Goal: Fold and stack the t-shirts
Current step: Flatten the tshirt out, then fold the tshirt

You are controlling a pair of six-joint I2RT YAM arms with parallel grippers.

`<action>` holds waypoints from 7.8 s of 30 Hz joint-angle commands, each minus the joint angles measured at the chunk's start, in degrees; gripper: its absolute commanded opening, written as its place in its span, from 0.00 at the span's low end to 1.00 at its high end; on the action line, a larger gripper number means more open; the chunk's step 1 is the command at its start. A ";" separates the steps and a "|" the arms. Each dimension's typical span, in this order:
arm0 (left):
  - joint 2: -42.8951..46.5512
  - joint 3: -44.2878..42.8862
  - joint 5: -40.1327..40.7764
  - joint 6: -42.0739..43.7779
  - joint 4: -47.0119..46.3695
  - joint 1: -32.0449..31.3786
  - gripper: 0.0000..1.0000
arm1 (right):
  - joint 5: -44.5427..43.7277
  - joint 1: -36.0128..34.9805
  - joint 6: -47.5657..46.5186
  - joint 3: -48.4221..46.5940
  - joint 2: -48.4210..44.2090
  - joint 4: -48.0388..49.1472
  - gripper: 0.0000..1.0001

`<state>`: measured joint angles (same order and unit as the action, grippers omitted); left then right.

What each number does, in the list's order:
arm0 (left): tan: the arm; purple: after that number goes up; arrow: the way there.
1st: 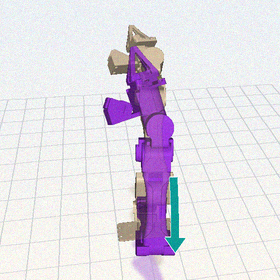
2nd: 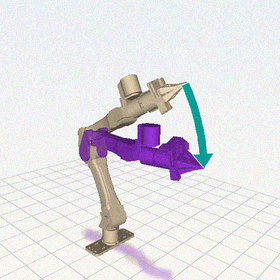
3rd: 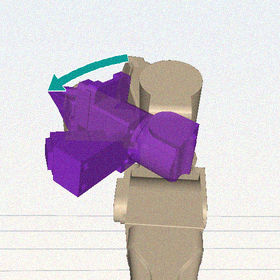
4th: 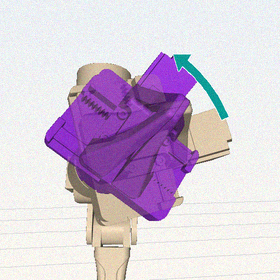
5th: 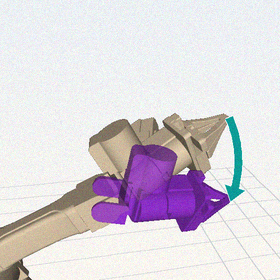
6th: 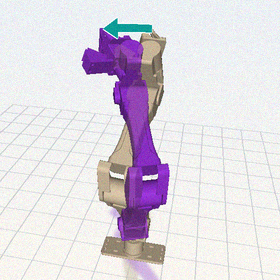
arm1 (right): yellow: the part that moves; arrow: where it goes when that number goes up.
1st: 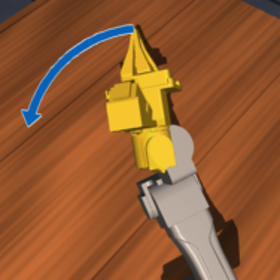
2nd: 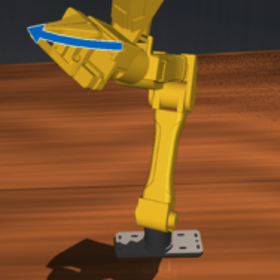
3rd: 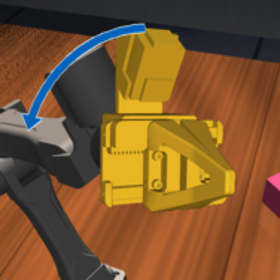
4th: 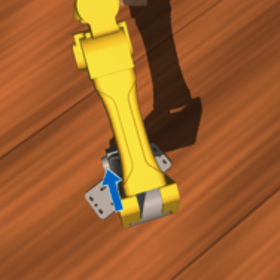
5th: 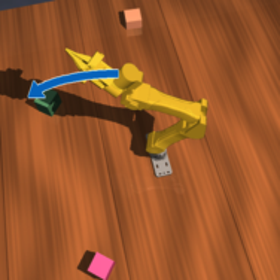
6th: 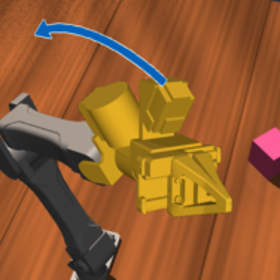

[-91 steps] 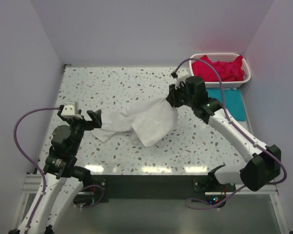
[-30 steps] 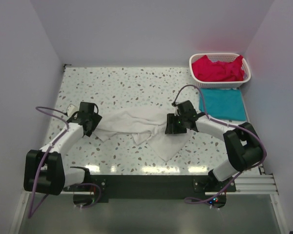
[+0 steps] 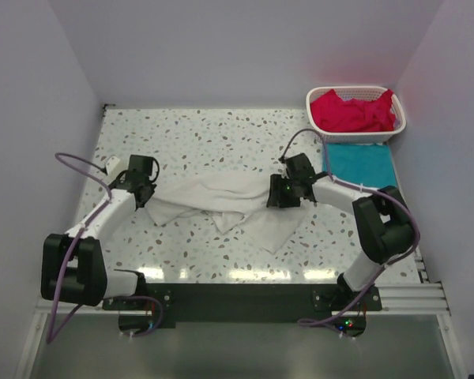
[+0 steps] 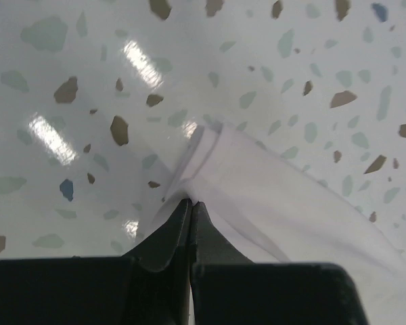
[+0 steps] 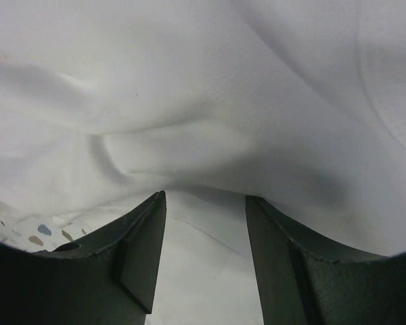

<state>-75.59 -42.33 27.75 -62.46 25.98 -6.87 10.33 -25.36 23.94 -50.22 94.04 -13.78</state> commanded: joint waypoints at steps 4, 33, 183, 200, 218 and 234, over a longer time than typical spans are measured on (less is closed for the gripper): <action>2.90 -10.84 4.69 19.98 -6.28 0.37 0.00 | -9.17 4.53 -0.65 -10.15 6.86 -7.04 0.55; 17.93 -1.09 -7.44 30.11 -6.90 0.28 0.00 | -12.79 -5.13 15.78 4.60 -12.92 -11.71 0.47; -39.63 -42.22 -14.39 36.18 -20.26 4.33 0.00 | -19.82 12.26 -18.50 -46.63 21.36 -2.74 0.00; -40.87 -46.36 -19.31 34.77 -15.09 5.38 0.00 | -12.09 13.59 -11.12 -54.55 24.27 -13.11 0.00; -26.63 -32.56 -18.87 33.72 -7.71 6.87 0.00 | -12.79 13.50 -5.40 -31.71 1.69 -21.55 0.00; -24.16 -22.71 -16.33 33.54 -8.22 6.87 0.00 | -9.62 13.41 -2.33 -15.62 -0.53 -19.45 0.00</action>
<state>-100.60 -66.00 9.08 -28.12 19.05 -0.49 0.03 -11.99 19.94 -67.42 93.86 -35.16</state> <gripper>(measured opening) 0.018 0.007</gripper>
